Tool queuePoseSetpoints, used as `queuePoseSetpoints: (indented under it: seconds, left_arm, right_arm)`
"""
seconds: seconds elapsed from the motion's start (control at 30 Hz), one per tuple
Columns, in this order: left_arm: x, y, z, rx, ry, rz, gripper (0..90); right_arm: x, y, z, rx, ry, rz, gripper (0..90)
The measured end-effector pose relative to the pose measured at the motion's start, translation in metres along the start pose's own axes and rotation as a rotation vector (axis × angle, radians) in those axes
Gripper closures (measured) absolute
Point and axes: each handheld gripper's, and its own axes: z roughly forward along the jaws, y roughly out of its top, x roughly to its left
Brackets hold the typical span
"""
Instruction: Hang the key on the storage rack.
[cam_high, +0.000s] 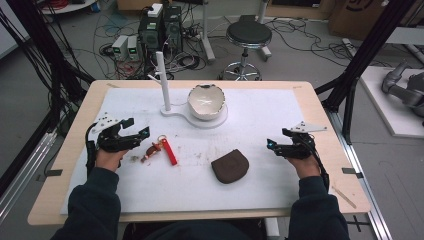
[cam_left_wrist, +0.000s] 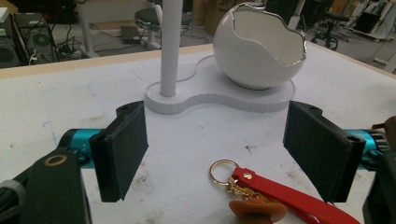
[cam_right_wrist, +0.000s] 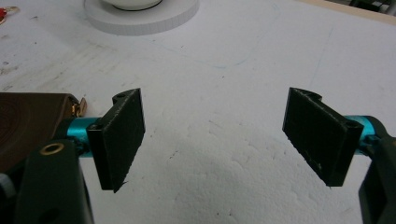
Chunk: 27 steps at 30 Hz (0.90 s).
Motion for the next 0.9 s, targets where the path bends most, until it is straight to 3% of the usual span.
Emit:
queuePoseSetpoints:
  seconds: [0.13,0.23,0.33,0.37,0.4,0.43,0.5,0.6,0.67,0.7,0.73,0.77,0.83,0.87,0.9]
  left_arm:
    - [-0.003,-0.001,0.0,0.014,-0.007,0.003,21.8]
    - [-0.008,-0.004,0.0,0.033,-0.019,-0.018,22.0]
    - [-0.014,-0.009,0.003,0.121,-0.054,-0.024,22.4]
    - [-0.014,-0.009,0.003,0.121,-0.054,-0.024,22.4]
    - [-0.019,-0.014,0.006,0.184,-0.045,-0.006,22.4]
    - [-0.019,-0.014,0.006,0.184,-0.045,-0.006,22.4]
    - [-0.026,-0.021,0.008,0.242,-0.037,-0.005,22.3]
    - [-0.032,-0.024,0.01,0.3,-0.005,0.048,22.4]
    - [-0.033,-0.026,0.012,0.32,0.011,0.062,22.4]
    - [-0.033,-0.028,0.014,0.347,0.026,0.08,22.4]
    - [-0.034,-0.033,0.019,0.42,0.042,0.125,22.6]
    - [-0.035,-0.035,0.021,0.454,0.042,0.145,25.1]
    - [-0.034,-0.034,0.021,0.466,0.025,0.142,33.6]
    - [-0.034,-0.032,0.02,0.461,0.012,0.157,44.0]
    - [-0.034,-0.032,0.02,0.461,0.012,0.157,60.2]
  right_arm:
    - [0.001,0.0,0.0,0.003,0.002,0.007,21.2]
    - [0.005,0.0,0.0,0.004,0.003,-0.001,21.3]
    - [0.009,0.002,-0.001,-0.003,0.007,0.001,21.3]
    - [0.009,0.002,0.0,-0.005,0.006,0.001,21.3]
    - [0.01,0.002,0.0,-0.002,0.01,0.0,21.3]
    - [0.01,0.002,0.0,-0.002,0.009,0.0,21.3]
    - [0.01,0.001,0.0,0.004,0.009,-0.004,21.3]
    - [0.009,0.001,0.0,-0.002,0.011,-0.002,21.3]
    - [0.008,0.001,0.0,-0.004,0.009,-0.001,21.3]
    - [0.008,0.001,0.0,-0.003,0.01,0.005,21.3]
    - [0.007,0.001,0.001,-0.003,0.009,0.002,21.3]
    - [0.008,0.001,0.001,-0.001,0.011,0.005,21.3]
    - [0.008,0.001,0.001,-0.002,0.011,0.001,21.3]
    - [0.008,0.001,0.001,-0.001,0.011,0.0,21.3]
    - [0.008,0.001,0.001,-0.001,0.011,0.0,21.3]
